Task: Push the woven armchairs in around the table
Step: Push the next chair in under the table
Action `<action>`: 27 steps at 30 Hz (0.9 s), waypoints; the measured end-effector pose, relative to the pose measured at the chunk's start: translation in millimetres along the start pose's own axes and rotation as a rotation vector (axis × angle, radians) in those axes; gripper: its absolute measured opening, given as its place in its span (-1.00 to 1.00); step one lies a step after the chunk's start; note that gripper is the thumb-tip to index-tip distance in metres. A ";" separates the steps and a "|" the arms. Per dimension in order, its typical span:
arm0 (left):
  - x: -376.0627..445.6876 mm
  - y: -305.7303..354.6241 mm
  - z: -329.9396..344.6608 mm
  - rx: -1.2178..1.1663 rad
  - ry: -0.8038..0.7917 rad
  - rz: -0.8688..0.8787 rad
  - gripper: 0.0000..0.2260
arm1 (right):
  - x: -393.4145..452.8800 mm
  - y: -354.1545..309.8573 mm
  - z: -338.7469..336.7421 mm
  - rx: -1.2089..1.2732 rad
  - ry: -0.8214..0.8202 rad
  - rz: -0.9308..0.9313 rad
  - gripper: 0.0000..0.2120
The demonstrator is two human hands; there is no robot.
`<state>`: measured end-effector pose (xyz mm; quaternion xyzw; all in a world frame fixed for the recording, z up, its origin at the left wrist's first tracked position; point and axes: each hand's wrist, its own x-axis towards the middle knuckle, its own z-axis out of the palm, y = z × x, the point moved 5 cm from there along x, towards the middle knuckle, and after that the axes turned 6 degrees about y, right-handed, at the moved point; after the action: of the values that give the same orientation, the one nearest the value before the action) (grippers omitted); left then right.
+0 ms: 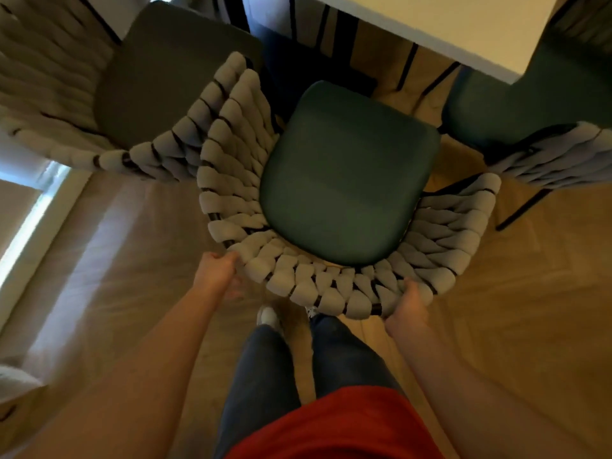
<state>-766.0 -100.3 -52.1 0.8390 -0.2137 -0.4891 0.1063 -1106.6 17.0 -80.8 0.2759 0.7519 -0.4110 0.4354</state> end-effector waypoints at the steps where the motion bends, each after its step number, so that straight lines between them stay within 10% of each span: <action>1: 6.1 3.7 -2.1 0.012 -0.016 0.007 -0.66 | -1.3 2.6 0.6 0.029 0.033 -0.008 -0.54; 21: 39.0 52.8 -52.9 0.088 -0.183 0.204 -0.78 | -71.9 85.9 31.5 0.186 0.161 -0.131 -0.41; 27: 51.3 41.8 -97.7 0.008 -0.135 0.180 -0.85 | -116.4 160.1 94.4 -0.016 -0.204 0.044 -0.47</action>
<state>-669.9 -164.1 -26.9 0.7821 -0.2965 -0.5320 0.1318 -887.9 11.0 -65.4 0.2456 0.7007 -0.4215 0.5206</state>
